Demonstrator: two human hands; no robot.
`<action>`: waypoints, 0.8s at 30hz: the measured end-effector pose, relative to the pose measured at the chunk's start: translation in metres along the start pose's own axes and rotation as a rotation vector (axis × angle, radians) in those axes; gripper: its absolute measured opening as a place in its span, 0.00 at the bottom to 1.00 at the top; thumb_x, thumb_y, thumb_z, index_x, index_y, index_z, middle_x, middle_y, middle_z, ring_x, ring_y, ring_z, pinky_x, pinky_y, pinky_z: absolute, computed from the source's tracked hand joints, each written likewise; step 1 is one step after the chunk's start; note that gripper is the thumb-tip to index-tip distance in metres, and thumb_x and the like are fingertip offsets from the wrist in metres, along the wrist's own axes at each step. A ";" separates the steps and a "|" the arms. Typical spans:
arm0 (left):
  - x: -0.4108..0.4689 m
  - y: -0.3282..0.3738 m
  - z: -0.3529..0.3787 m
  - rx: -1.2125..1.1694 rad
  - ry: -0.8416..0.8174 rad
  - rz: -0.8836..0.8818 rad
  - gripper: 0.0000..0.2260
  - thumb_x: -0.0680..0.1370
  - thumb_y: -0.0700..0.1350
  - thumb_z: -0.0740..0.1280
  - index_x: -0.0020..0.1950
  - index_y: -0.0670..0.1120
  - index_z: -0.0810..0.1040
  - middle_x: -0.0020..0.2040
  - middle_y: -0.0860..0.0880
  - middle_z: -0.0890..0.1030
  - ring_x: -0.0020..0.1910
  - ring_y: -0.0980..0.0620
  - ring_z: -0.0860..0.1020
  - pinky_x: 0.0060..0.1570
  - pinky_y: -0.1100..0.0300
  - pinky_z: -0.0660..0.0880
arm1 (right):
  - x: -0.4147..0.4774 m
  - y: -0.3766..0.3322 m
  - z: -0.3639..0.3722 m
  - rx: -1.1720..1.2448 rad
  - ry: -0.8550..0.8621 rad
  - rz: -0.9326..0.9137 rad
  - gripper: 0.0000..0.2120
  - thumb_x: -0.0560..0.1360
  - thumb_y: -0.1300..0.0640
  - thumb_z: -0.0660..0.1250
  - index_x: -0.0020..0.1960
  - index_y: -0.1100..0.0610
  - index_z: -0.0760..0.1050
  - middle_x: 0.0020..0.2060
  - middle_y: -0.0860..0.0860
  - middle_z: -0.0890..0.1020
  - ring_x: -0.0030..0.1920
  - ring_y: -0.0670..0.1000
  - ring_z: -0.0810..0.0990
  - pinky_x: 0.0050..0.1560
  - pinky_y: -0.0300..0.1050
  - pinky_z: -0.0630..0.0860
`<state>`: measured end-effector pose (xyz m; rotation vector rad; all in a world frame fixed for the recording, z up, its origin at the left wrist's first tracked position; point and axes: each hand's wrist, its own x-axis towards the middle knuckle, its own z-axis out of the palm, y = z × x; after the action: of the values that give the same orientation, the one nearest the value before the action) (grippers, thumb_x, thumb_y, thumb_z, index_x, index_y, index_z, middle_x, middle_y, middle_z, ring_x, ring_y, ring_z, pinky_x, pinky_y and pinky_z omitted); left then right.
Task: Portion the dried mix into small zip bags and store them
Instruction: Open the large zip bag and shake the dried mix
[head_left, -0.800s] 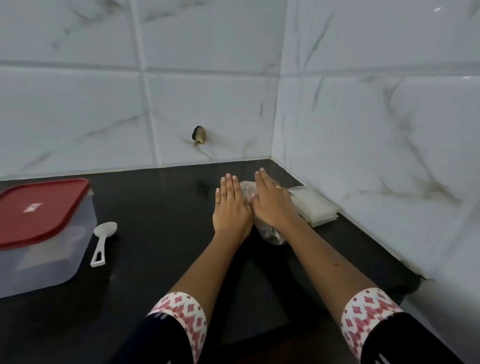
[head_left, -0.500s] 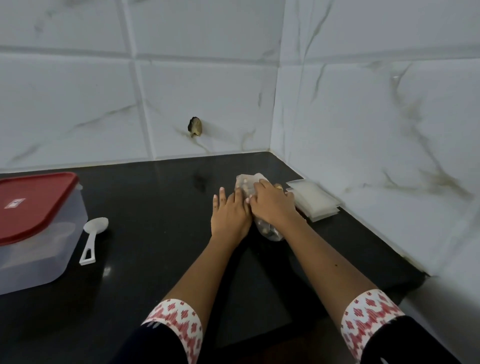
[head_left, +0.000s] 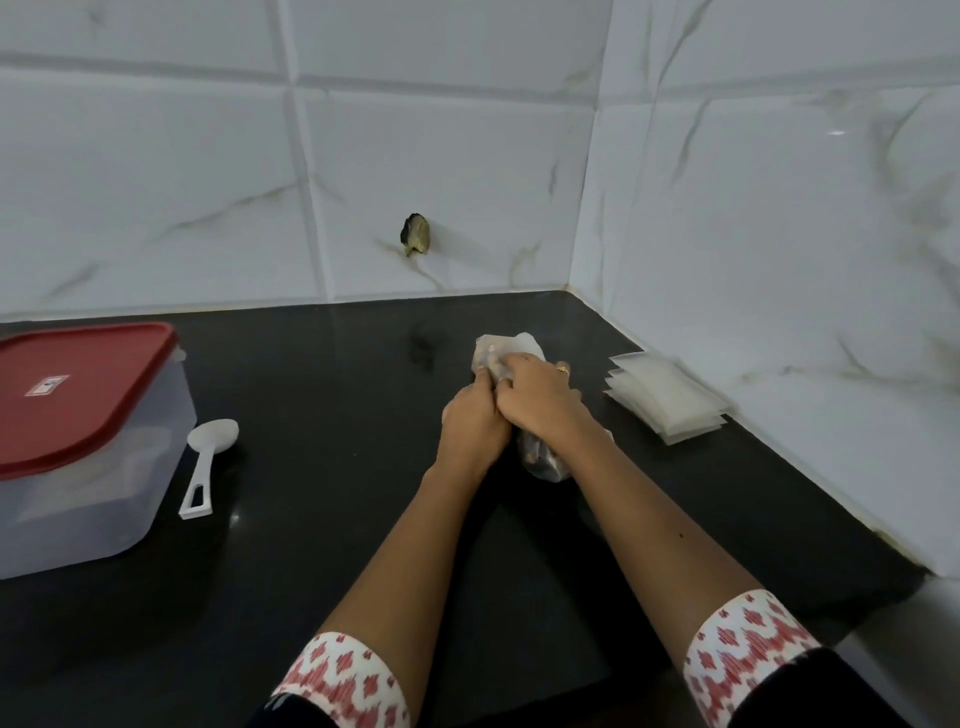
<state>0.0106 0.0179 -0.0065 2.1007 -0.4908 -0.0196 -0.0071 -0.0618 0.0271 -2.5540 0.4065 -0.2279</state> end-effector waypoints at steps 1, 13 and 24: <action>0.000 0.000 -0.003 -0.015 0.004 -0.016 0.18 0.79 0.50 0.54 0.65 0.44 0.69 0.51 0.46 0.81 0.51 0.47 0.79 0.55 0.46 0.75 | 0.002 -0.003 0.002 0.025 0.002 0.002 0.19 0.78 0.55 0.52 0.67 0.51 0.67 0.62 0.53 0.73 0.66 0.60 0.63 0.63 0.59 0.62; -0.004 -0.024 -0.045 -0.218 0.088 -0.160 0.24 0.74 0.58 0.54 0.66 0.48 0.70 0.53 0.50 0.79 0.60 0.46 0.74 0.64 0.47 0.69 | 0.031 -0.049 0.032 0.129 -0.122 -0.033 0.21 0.78 0.51 0.53 0.69 0.54 0.65 0.68 0.56 0.64 0.68 0.61 0.64 0.64 0.57 0.67; 0.010 -0.022 -0.048 -0.195 0.183 -0.255 0.25 0.76 0.51 0.64 0.71 0.47 0.62 0.64 0.46 0.71 0.65 0.43 0.67 0.62 0.46 0.70 | 0.044 -0.016 0.018 0.883 -0.179 0.302 0.21 0.75 0.66 0.60 0.67 0.67 0.65 0.47 0.59 0.77 0.38 0.52 0.78 0.37 0.44 0.77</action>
<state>0.0372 0.0640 0.0040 1.9379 -0.1044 -0.0211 0.0421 -0.0545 0.0239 -1.6093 0.4796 -0.0419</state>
